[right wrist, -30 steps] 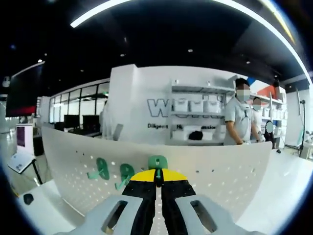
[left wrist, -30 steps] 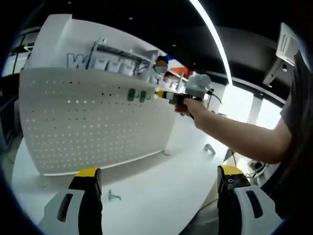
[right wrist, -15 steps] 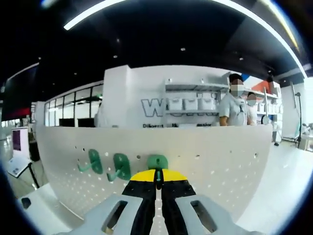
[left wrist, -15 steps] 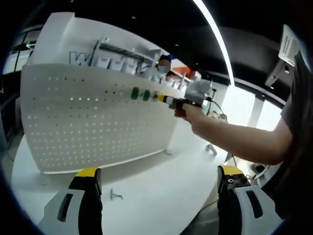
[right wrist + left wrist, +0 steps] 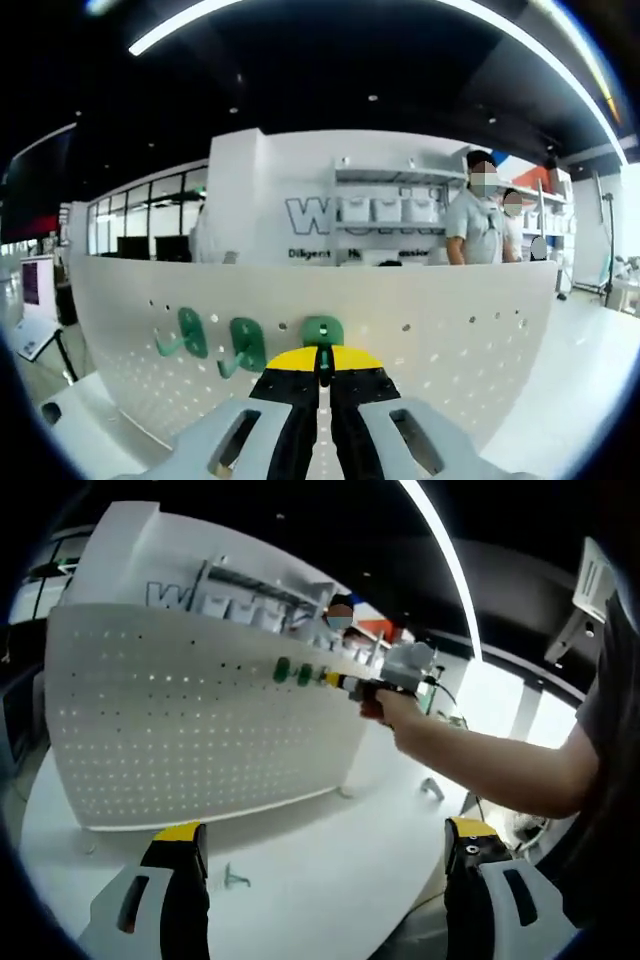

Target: Insert the hook assembly into the mounting plate slot until the hook locks in place.

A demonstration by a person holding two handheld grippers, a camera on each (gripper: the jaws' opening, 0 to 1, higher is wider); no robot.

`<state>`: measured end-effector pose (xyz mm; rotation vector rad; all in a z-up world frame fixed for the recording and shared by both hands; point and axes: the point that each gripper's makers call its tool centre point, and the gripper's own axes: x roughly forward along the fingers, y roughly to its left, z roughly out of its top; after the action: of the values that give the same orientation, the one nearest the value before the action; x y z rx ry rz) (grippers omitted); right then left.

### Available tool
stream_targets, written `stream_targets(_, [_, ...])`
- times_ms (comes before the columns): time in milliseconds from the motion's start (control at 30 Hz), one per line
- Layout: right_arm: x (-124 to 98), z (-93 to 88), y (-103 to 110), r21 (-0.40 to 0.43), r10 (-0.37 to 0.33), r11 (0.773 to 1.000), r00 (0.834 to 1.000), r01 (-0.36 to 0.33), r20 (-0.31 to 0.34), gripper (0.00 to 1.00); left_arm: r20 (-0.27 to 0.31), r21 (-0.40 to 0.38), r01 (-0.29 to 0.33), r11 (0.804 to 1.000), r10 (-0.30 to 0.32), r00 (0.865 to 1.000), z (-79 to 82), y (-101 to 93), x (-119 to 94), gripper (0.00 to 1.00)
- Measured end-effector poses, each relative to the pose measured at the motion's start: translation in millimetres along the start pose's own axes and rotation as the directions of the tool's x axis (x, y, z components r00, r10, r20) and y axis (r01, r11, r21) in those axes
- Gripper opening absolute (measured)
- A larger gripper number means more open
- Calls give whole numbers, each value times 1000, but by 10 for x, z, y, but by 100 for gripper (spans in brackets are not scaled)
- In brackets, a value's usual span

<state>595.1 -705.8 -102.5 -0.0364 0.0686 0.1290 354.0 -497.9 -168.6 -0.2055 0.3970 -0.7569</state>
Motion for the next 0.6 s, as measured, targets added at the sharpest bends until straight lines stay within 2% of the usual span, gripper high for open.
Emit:
stream_targets(200, [17,-7,15,1,2,1000,1000,-2,-27,1,0,-3,1,1000,-1,1000,-17,2,-11,100])
stream_targets(267, [12,-12,24,-38,1,999,999,-2,-36,1,1,-8,-1,1000,1,1000,-24,10,-18,100])
stream_targets(367, [8,-15,13,-44,-3,999,999,1,-43,1,1,-9,-2,1000,2,1000,-26,17,-23,100])
stream_targets(467, [14,-22,12,-21,4,1000,999,-5,-49,4,0,-8,-4,1000,4,1000,-29,26,-27,100])
stream_targets(600, [-15,78,7,-23,1,1000,1000,-1,-30,11,-4,-7,-3,1000,3,1000,-41,27,-36,100])
